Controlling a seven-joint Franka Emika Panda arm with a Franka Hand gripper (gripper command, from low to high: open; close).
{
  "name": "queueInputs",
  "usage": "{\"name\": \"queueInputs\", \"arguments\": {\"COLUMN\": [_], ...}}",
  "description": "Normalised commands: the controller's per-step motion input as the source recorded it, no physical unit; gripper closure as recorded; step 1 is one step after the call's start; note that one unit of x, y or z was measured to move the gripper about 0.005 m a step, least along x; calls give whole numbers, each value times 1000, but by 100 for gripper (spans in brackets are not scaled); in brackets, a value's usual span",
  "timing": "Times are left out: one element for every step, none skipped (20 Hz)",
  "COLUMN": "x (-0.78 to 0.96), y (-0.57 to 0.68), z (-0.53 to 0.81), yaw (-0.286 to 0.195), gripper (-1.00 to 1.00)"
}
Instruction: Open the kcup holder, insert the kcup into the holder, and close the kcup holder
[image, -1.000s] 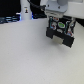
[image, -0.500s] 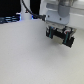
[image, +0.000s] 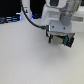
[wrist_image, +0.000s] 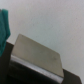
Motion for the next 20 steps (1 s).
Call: {"name": "queueInputs", "arguments": {"x": [-249, -271, -275, -250, -231, -224, -214, -206, -197, -194, -213, -247, -351, -387, -420, -463, -519, -563, -601, -689], "y": [342, 362, 367, 420, 464, 510, 528, 535, 538, 541, 547, 565, 575, 594, 597, 587, 574, 563, 555, 554], "z": [-61, -32, 1, 10, 23, 40, 48, 52, 61, 69, 66, 70, 38, 43, 39, 45, 51, 52, 43, 25], "yaw": [161, 153, 153, 149, 141, 133, 131, 132, 132, 133, 129, 117, 101, 92, 91, 89, 85, 81, 79, 69], "gripper": [-100, -100, -100, -100, -100, -100, -100, -100, -100, -100, -100, -100, -100, -100, -100, -100, -100, -100, -100, -100]}}
